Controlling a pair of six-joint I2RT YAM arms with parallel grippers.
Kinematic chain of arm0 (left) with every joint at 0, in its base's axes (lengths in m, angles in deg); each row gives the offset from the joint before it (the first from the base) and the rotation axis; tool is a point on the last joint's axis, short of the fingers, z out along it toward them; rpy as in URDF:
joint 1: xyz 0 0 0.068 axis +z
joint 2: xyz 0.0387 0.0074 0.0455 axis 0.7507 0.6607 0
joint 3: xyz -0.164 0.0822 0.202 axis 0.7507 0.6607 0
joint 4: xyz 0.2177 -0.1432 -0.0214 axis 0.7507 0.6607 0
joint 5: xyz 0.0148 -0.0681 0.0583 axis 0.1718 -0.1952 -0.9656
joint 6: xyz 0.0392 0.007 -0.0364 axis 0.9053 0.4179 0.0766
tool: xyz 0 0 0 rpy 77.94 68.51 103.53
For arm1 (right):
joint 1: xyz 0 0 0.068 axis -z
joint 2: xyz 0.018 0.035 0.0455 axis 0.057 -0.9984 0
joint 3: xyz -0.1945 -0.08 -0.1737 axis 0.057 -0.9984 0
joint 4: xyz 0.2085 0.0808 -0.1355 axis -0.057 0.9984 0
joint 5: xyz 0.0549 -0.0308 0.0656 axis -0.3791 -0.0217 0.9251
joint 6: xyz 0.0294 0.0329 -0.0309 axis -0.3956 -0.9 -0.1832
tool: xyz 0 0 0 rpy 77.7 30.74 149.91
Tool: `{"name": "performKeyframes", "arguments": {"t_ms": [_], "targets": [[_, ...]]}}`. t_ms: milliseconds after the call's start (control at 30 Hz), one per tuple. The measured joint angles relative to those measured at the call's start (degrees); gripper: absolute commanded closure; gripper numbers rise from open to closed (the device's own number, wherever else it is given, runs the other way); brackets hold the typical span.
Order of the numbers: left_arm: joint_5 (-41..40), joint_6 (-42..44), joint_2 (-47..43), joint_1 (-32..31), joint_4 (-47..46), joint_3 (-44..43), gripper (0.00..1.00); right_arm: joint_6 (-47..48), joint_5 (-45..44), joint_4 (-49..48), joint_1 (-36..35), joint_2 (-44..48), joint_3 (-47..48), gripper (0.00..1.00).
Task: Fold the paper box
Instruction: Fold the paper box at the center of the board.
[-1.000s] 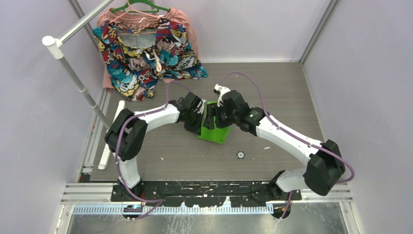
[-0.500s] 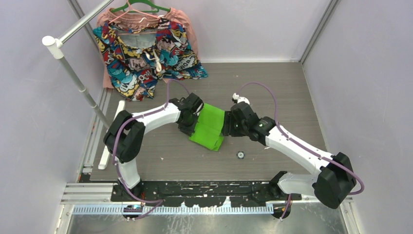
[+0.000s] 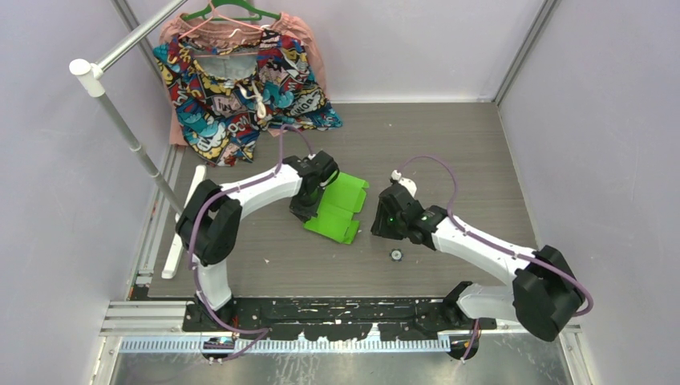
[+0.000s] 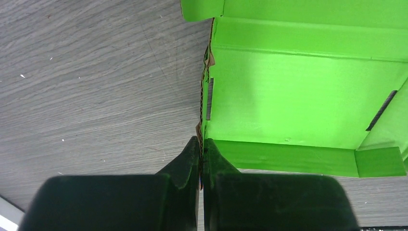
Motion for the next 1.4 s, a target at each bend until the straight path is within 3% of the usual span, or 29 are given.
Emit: {"name": "performKeyframes", "arguments": {"t_ms": [267, 533, 1400], "targets": [[-1.0, -0.7, 2.5, -0.3, 2.3, -1.9, 1.0, -1.7, -0.2, -4.0, -1.6, -8.9, 1.8, 0.63], [-1.3, -0.8, 3.1, -0.4, 2.7, -2.3, 1.0, -3.4, -0.3, -6.7, -2.0, -13.6, 2.9, 0.51], [-1.3, -0.8, 5.1, -0.7, 4.2, -3.8, 1.0, -6.4, 0.0, -14.0, -2.6, -19.4, 4.0, 0.49]]}}
